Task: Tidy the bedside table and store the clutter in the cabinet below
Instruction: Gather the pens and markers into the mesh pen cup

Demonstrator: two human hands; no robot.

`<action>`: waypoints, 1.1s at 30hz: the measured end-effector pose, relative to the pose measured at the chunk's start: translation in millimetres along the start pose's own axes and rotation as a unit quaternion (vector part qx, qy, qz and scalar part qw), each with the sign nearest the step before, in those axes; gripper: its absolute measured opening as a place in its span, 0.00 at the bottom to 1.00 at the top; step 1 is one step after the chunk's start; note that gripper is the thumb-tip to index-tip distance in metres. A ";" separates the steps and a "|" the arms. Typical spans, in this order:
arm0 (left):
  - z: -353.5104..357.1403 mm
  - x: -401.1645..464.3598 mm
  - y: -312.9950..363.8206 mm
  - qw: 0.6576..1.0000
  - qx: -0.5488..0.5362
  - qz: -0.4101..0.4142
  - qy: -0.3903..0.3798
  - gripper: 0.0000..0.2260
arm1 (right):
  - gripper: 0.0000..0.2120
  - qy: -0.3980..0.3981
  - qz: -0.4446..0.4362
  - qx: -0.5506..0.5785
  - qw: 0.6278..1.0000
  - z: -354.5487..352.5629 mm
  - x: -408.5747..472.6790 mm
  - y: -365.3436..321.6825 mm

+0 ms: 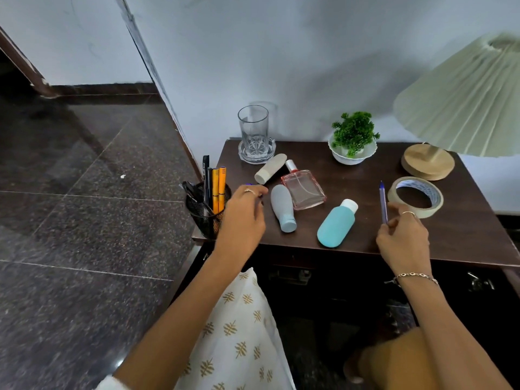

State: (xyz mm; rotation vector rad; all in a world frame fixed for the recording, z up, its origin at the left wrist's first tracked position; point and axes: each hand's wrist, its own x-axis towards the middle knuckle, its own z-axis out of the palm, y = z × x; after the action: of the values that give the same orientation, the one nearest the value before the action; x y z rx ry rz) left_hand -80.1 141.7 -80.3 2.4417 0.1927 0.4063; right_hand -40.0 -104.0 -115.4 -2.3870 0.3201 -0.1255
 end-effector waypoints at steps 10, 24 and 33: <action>51.5 55.4 -24.4 0.924 0.334 -0.023 -0.186 0.21 | 0.19 0.010 0.003 0.026 1.000 -9.3 0.1 7.6; 44.0 42.3 -13.3 0.916 0.388 0.052 -0.092 0.16 | 0.21 -0.002 0.033 0.153 0.988 -27.5 -18.3 -1.3; 34.5 4.1 21.3 0.769 -0.533 -0.344 -0.081 0.06 | 0.20 -0.148 -0.052 0.235 0.959 -20.6 -86.8 -9.0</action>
State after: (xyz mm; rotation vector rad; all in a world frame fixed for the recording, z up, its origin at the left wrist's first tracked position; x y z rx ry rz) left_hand -63.8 106.1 -91.6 1.1368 0.5734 -0.0596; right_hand -125.6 -88.0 -94.2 -1.9125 0.0149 0.0984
